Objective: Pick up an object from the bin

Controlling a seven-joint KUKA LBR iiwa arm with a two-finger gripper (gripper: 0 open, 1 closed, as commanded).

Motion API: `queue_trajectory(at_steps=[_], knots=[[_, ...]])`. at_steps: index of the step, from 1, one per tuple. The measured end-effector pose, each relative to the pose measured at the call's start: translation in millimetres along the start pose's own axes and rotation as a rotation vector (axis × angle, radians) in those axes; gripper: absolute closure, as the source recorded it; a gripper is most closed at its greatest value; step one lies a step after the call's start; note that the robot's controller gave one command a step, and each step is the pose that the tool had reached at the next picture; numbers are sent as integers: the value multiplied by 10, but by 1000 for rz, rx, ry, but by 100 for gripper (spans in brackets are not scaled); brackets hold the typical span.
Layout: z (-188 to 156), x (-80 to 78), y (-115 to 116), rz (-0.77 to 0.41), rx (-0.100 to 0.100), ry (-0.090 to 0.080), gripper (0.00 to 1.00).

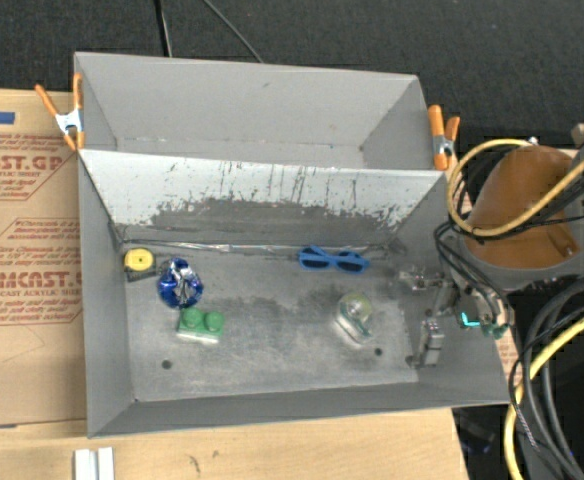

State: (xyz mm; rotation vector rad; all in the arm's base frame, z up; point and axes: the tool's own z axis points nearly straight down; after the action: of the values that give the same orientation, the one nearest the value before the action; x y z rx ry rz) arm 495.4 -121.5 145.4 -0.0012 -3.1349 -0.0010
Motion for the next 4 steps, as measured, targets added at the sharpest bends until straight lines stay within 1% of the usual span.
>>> queue_trajectory(at_steps=[1, 2, 3, 4], knots=[[491, -518, 366, 91, -2, -8, 0], [766, -340, 389, -10, 1, -5, 0], [757, -347, 387, -10, 1, -7, 100], [758, -347, 387, -10, 1, -7, 0]])
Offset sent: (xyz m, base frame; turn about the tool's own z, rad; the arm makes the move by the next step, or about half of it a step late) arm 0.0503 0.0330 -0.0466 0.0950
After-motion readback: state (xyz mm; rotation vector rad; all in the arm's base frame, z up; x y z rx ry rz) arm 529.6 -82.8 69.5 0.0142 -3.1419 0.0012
